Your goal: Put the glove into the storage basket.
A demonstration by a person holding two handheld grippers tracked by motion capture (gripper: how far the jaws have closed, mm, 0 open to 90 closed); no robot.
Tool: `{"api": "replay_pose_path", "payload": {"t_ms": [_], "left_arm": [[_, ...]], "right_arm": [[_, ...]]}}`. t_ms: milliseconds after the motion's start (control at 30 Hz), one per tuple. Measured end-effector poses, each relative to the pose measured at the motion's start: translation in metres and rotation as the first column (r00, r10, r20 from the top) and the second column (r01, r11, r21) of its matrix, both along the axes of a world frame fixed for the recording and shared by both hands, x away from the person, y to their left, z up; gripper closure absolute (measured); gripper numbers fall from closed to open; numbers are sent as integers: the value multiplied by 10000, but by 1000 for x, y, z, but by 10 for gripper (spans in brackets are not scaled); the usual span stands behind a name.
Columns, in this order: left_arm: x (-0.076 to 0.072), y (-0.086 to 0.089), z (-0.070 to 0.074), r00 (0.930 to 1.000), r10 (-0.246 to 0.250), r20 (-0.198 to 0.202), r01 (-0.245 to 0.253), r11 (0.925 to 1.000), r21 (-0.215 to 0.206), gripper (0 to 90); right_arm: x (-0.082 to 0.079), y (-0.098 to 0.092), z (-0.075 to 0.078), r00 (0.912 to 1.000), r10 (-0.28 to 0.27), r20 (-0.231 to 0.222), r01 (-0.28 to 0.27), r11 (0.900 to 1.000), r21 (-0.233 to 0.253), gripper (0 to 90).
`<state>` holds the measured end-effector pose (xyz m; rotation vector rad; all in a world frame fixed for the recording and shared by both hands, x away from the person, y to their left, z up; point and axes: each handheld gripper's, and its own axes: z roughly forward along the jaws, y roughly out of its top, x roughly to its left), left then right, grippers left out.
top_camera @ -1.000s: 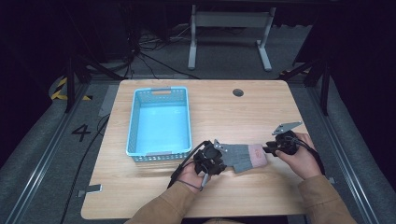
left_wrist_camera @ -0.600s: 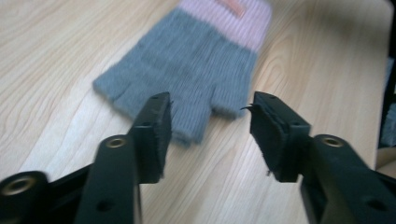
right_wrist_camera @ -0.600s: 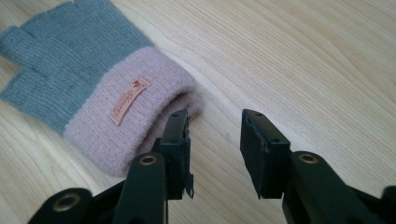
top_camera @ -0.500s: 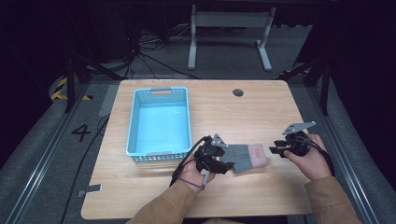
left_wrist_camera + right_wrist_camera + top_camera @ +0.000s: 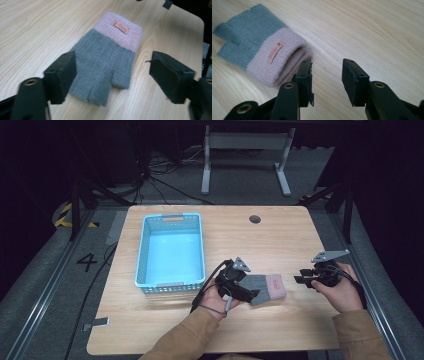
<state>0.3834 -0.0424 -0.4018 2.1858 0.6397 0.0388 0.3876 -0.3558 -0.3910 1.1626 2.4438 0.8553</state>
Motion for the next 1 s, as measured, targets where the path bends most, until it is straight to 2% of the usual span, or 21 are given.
{"api": "replay_pose_path", "payload": {"t_ms": [133, 400, 500, 533, 733, 833, 933, 1000], "left_arm": [[5, -8, -2, 9999, 57, 95, -56, 10000, -52, 163], [15, -23, -10, 9998, 161, 140, -161, 9999, 19, 163], [18, -30, -14, 9999, 140, 74, -142, 9996, 257, 163], [20, -34, -17, 9999, 105, 105, -110, 9988, 484, 162], [27, -41, -29, 9996, 257, -68, -251, 9965, 792, 157], [28, -46, -34, 9997, 231, -19, -228, 9951, 965, 152], [29, -50, -39, 9997, 244, -45, -237, 9929, 1162, 148], [29, -53, -43, 9998, 185, -33, -178, 9892, 1451, 143]], "right_arm": [[-1, -3, 2, 10000, -65, 49, 65, 9999, 105, 605], [-1, -4, 4, 9999, -37, 112, 34, 9997, 239, 591], [-1, -5, 4, 9999, -23, 105, 20, 9995, 317, 588], [-1, -6, 4, 10000, -34, 83, 32, 9995, 307, 588], [-2, -6, 4, 10000, -2, 51, 0, 9991, 419, 573], [-2, -7, 4, 10000, -23, 32, 22, 9989, 464, 567], [-2, -7, 4, 10000, -23, 38, 21, 9988, 488, 565], [-2, -7, 4, 10000, -19, 33, 17, 9987, 502, 563]]}}
